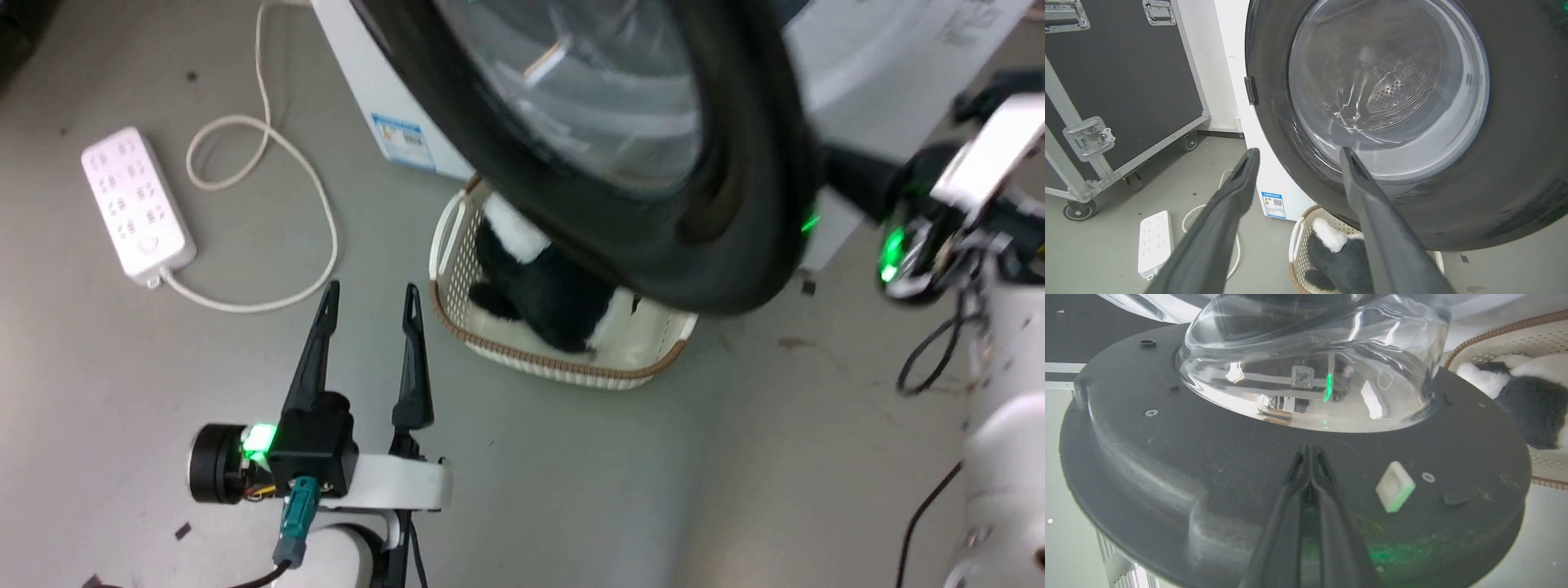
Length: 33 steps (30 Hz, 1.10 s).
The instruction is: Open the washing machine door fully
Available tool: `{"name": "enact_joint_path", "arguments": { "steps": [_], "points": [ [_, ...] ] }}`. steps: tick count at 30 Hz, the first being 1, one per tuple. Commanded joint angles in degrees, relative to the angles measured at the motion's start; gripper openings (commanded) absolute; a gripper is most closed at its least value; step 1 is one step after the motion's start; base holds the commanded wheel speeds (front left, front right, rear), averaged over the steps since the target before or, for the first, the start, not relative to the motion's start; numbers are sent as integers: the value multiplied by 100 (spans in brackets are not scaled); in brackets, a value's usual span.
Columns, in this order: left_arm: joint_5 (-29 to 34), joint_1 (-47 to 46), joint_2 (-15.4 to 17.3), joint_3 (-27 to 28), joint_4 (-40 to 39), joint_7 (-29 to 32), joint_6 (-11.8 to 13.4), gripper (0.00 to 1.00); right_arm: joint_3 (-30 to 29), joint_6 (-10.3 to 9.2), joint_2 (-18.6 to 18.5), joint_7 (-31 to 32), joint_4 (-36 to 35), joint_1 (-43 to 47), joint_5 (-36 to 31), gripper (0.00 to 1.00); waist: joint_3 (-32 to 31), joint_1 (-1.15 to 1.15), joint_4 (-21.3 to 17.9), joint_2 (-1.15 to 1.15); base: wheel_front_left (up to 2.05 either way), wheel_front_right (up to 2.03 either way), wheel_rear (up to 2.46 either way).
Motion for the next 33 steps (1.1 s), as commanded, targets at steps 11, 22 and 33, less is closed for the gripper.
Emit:
{"name": "enact_joint_path", "arguments": {
  "steps": [11,22,33],
  "points": [
    [-53,277,10,-7,87,-30,-181,100,1711,6,86,39,-487,1234,1636,0,-386,1,-23,0,0,0,0],
    [10,435,11,-54,170,-30,-271,100,3510,6,87,-900,-1060,1929,2721,0,-499,1,-3,0,0,0,0],
    [-153,389,5,22,215,-30,-251,100,3135,6,-760,-3127,-2079,2093,1339,100,-786,1,-366,0,0,0,0]
  ]
}}
